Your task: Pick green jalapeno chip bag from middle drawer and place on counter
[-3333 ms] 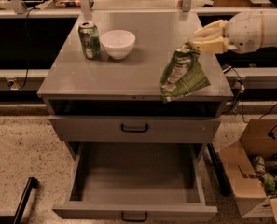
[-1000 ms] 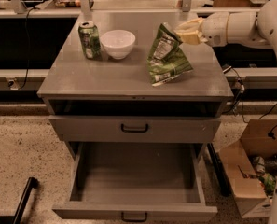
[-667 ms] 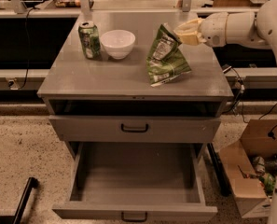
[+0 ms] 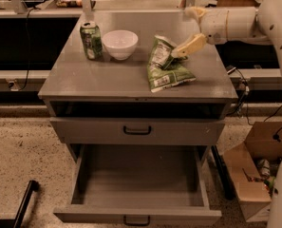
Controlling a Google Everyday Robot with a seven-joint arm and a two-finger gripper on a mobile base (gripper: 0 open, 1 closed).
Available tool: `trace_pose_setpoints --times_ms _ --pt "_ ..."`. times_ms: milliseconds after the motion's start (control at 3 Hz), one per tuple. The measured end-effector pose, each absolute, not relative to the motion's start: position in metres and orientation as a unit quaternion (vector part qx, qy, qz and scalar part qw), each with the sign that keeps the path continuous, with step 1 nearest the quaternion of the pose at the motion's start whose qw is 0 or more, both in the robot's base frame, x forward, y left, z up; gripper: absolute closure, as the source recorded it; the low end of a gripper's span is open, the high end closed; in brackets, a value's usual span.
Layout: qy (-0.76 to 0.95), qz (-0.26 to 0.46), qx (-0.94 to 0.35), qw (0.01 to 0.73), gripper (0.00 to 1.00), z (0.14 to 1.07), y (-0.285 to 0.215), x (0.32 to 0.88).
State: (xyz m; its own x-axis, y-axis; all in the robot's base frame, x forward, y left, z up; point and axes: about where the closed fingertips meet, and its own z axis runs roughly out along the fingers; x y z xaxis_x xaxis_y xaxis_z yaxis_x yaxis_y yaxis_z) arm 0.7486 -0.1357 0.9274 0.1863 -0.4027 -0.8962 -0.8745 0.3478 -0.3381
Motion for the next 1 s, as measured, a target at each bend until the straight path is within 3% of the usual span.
trace_pose_setpoints --times_ms 667,1000 --pt "0.54 0.155 -0.572 0.598 0.0 0.972 -0.15 0.735" --pt "0.536 0.115 -0.607 0.576 0.0 1.001 -0.145 0.726"
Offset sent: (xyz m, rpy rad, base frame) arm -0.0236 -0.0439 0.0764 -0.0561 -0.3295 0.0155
